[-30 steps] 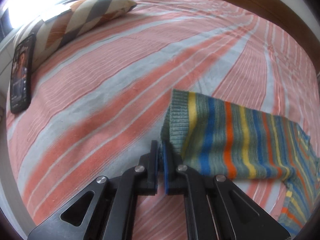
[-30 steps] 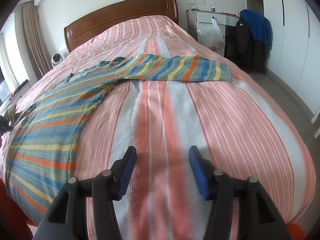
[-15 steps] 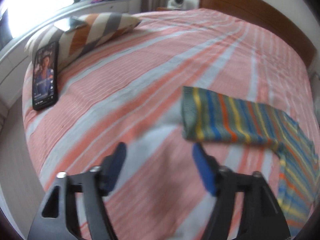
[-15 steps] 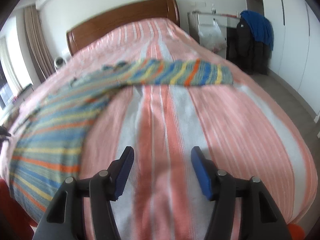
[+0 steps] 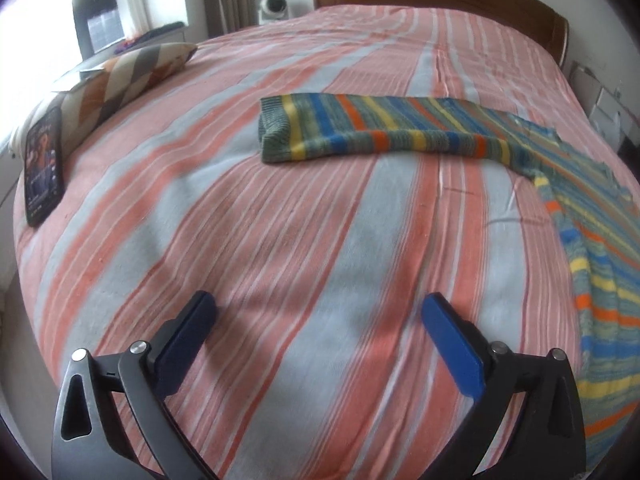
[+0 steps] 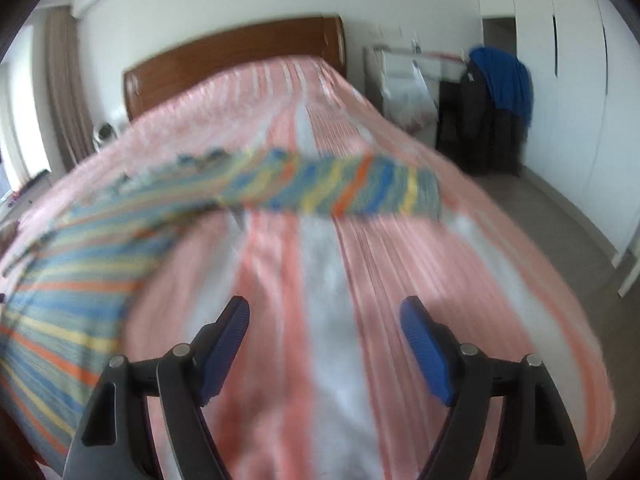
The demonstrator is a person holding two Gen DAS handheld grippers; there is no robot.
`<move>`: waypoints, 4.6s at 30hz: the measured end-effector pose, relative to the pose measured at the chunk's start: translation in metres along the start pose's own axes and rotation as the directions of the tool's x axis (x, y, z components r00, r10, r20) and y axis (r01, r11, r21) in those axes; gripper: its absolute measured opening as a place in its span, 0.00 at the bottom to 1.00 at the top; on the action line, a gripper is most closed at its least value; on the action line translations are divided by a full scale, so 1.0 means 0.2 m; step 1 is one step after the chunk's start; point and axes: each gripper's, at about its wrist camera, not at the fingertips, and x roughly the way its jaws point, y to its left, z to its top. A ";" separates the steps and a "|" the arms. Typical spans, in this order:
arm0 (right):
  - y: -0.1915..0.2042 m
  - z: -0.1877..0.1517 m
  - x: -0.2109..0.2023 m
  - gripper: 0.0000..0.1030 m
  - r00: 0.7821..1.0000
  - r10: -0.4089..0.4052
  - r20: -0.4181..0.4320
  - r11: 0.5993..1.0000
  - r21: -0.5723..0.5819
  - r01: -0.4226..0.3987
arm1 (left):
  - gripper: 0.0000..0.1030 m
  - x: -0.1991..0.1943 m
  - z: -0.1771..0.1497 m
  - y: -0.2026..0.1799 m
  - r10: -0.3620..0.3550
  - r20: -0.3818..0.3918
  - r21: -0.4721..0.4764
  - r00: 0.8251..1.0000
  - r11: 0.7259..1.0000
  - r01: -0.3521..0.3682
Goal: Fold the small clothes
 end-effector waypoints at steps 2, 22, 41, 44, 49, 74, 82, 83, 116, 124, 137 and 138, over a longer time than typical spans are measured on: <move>0.00 0.00 0.01 0.80 1.000 -0.001 -0.004 1.000 -0.005 0.001 | 1.00 0.00 -0.01 0.01 -0.012 0.004 -0.003 1.000 1.000 0.012; 0.02 -0.03 0.07 0.88 1.000 -0.014 0.003 0.999 -0.032 0.014 | 1.00 0.00 -0.03 -0.03 0.031 -0.011 0.004 0.999 1.000 -0.031; 0.02 -0.03 0.08 0.94 1.000 0.006 0.010 0.999 -0.037 -0.005 | 1.00 0.00 -0.04 -0.03 0.031 0.020 0.024 0.999 0.999 -0.032; 0.03 -0.04 0.08 0.94 1.000 0.001 0.011 0.999 -0.039 0.000 | 1.00 0.00 -0.04 -0.03 0.032 0.024 0.025 0.999 0.999 -0.033; 0.03 -0.04 0.08 0.94 1.000 -0.001 0.012 0.999 -0.040 0.001 | 1.00 0.00 -0.04 -0.03 0.034 0.026 0.026 0.999 0.999 -0.035; 0.03 -0.04 0.08 0.95 1.000 -0.003 0.015 0.999 -0.043 0.004 | 1.00 0.01 -0.05 -0.03 0.034 0.027 0.026 0.999 0.999 -0.034; 0.03 -0.04 0.07 0.95 1.000 -0.002 0.015 0.999 -0.043 0.003 | 1.00 0.01 -0.04 -0.03 0.033 0.028 0.026 0.999 0.999 -0.034; 0.03 -0.04 0.07 0.95 1.000 -0.002 0.015 0.999 -0.043 0.003 | 1.00 0.01 -0.04 -0.03 0.034 0.028 0.026 0.999 0.999 -0.034; 0.03 -0.04 0.07 0.95 1.000 -0.003 0.017 0.999 -0.045 0.003 | 1.00 0.01 -0.05 -0.03 0.034 0.030 0.026 0.999 0.999 -0.035; 0.03 -0.04 0.07 0.95 1.000 -0.003 0.018 0.999 -0.045 0.003 | 1.00 0.01 -0.05 -0.04 0.034 0.030 0.026 0.999 0.999 -0.035; 0.03 -0.04 0.07 0.95 1.000 -0.003 0.019 0.999 -0.046 0.003 | 0.99 -0.14 0.00 -0.07 -0.017 0.175 0.070 0.984 0.998 0.005; 0.03 -0.04 0.07 0.95 1.000 -0.003 0.019 0.999 -0.046 0.004 | 0.99 -0.16 0.01 -0.09 -0.043 0.206 0.097 0.978 0.995 0.024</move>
